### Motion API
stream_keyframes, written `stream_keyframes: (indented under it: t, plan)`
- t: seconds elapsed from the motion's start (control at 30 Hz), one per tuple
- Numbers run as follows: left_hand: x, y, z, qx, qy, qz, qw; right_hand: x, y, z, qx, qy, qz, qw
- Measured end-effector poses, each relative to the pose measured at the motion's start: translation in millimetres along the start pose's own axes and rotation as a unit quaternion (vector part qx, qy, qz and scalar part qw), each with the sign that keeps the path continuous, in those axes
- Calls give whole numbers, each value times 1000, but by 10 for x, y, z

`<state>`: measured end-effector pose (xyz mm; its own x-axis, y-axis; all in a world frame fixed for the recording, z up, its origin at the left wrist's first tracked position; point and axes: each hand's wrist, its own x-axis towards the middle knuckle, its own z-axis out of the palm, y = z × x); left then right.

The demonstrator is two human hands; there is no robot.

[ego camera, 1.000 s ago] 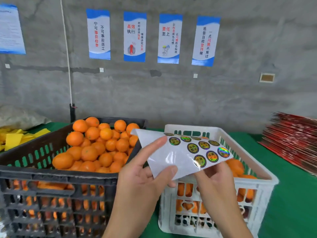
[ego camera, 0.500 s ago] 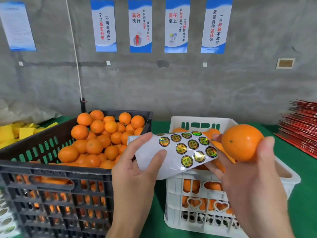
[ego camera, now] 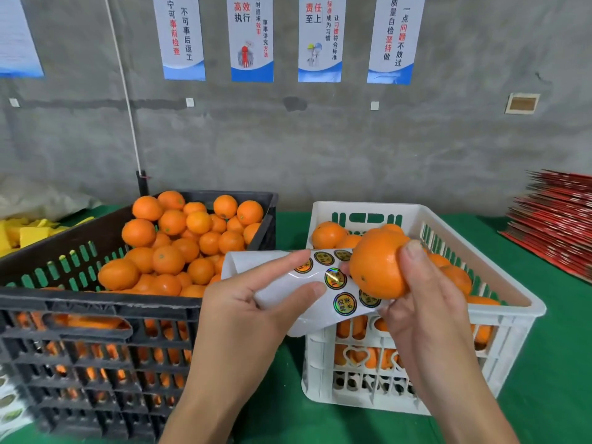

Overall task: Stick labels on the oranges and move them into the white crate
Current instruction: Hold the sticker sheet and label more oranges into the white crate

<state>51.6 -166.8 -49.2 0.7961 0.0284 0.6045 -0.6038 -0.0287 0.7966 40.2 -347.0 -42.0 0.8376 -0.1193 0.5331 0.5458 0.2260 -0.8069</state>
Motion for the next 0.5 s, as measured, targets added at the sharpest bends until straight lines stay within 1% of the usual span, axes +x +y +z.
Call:
stream_keyframes:
  t: [0.13, 0.23, 0.3, 0.4, 0.5]
  plan:
    - [-9, -12, 24, 23, 31, 25, 999, -5, -14, -11, 15, -3, -17, 1000]
    - [-23, 3, 34, 71, 57, 54, 994, -10, -30, -1, 39, -4, -15, 999]
    - [-29, 9, 39, 85, 64, 60, 993, -15, -42, -1, 36, -1, -16, 999]
    - [-30, 13, 55, 66, 63, 57, 994, -23, -43, -16, 26, 4, -28, 999]
    - [-27, 15, 83, 0, 62, 25, 998, -26, -35, -36, 11, 13, -38, 999]
